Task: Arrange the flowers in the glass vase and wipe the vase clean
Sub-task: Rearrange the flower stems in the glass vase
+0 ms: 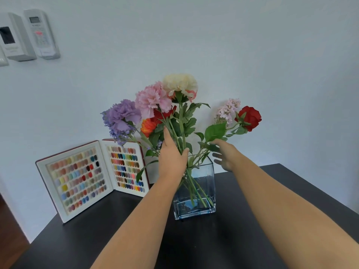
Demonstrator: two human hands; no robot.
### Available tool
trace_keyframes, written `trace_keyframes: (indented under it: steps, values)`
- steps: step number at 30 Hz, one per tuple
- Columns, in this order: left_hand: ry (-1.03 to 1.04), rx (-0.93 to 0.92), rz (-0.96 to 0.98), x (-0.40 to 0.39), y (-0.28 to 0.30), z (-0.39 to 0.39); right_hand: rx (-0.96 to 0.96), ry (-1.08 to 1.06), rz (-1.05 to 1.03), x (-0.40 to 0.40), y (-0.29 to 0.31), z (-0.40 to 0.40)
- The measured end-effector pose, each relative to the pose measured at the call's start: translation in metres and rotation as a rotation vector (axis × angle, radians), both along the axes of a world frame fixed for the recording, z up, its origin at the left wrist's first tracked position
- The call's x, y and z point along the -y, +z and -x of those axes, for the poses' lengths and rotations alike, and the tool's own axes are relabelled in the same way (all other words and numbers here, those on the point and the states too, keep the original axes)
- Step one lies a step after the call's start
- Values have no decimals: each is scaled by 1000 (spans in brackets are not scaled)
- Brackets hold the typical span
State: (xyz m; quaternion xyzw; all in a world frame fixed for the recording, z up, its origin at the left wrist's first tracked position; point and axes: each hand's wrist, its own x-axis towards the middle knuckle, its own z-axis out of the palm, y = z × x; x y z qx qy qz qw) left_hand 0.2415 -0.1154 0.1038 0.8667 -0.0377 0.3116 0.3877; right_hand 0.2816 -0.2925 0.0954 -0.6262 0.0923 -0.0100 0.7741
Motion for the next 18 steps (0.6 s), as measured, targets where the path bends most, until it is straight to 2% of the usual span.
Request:
trace_keyframes:
  steps: [6,18]
  values:
    - [-5,10,-14,-3,1,-1,124,-3,-113,-4,10,-16]
    - [-39,9,-42,-2,-2,0,246,-248,269,-34,19,-24]
